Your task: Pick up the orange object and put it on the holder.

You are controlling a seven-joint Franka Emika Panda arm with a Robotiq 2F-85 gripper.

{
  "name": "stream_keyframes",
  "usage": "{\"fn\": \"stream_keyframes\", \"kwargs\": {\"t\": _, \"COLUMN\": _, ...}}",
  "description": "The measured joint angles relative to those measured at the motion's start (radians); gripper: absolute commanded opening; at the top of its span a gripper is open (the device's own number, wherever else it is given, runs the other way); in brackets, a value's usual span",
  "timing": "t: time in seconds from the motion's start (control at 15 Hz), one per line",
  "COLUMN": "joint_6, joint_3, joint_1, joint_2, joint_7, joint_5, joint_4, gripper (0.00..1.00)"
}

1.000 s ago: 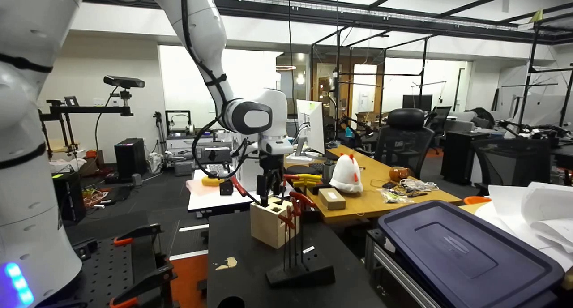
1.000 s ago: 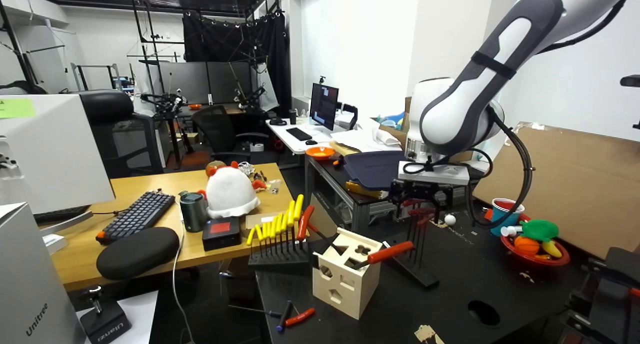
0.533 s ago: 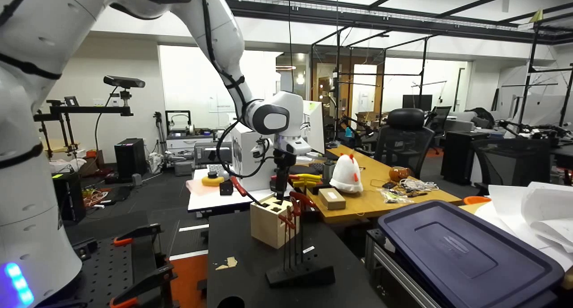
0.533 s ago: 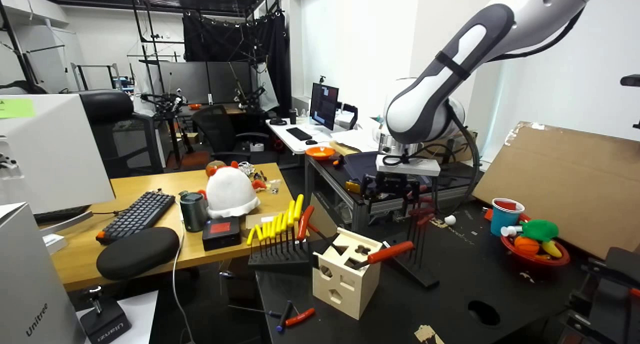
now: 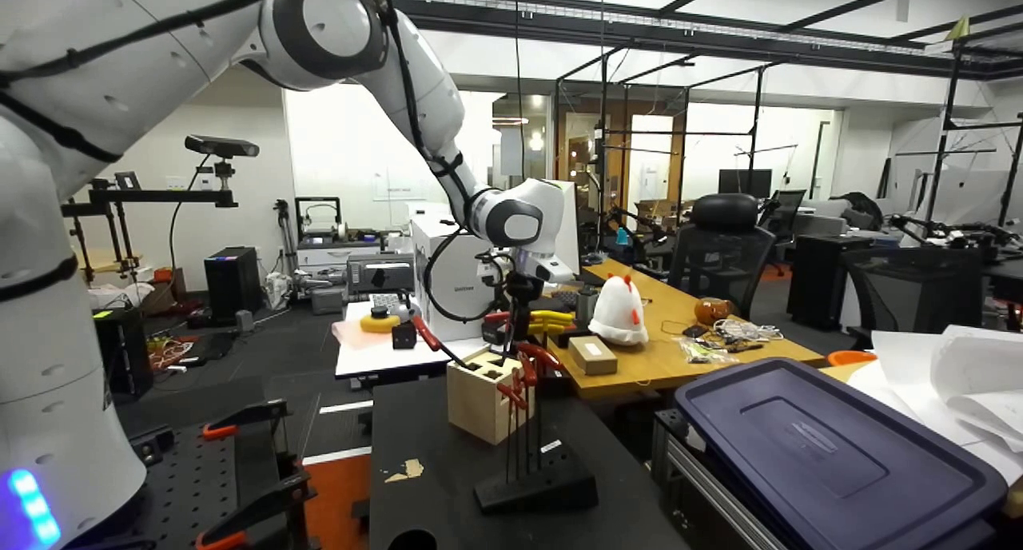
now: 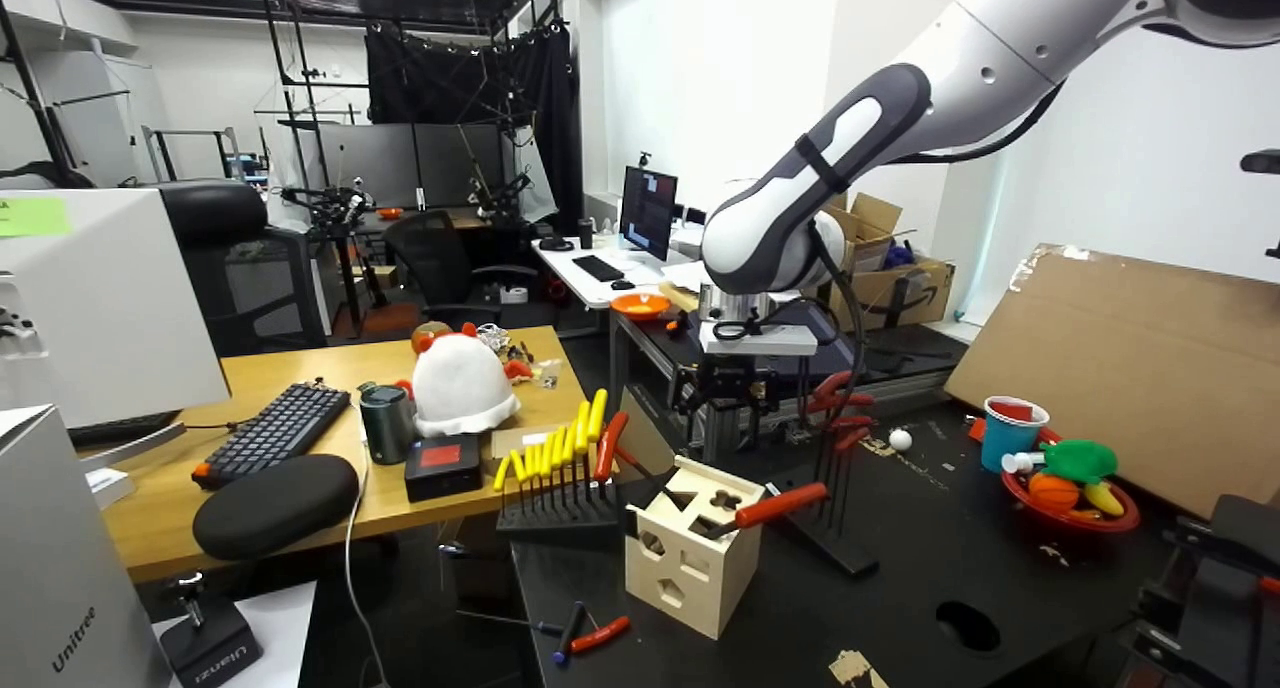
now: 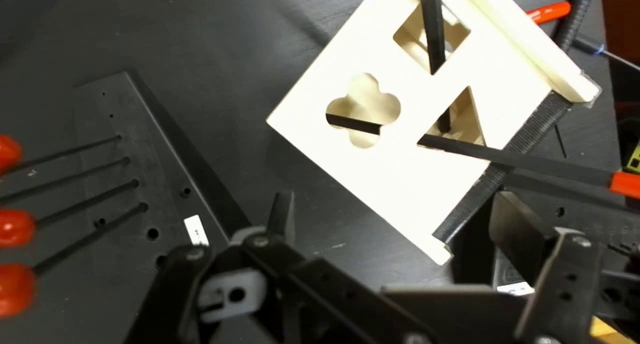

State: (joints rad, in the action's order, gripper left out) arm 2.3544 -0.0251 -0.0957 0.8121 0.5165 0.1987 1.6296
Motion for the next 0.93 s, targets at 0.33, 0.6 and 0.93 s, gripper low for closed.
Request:
{"fn": "stream_keyframes", "kwargs": {"t": 0.33, "joint_6": -0.108, "joint_3": -0.009, "joint_1": -0.020, "joint_2": 0.055, "joint_7": -0.041, "joint_5": -0.003, "joint_4": -0.178, "gripper": 1.00}}
{"fn": "stream_keyframes", "kwargs": {"t": 0.6, "joint_6": -0.160, "joint_3": -0.021, "joint_1": -0.023, "joint_2": 0.101, "joint_7": -0.061, "joint_5": -0.002, "joint_4": -0.266, "gripper": 1.00}}
{"fn": "stream_keyframes", "kwargs": {"t": 0.93, "joint_6": -0.189, "joint_3": -0.021, "joint_1": -0.047, "joint_2": 0.181, "joint_7": -0.061, "joint_5": -0.002, "joint_4": -0.359, "gripper": 1.00}}
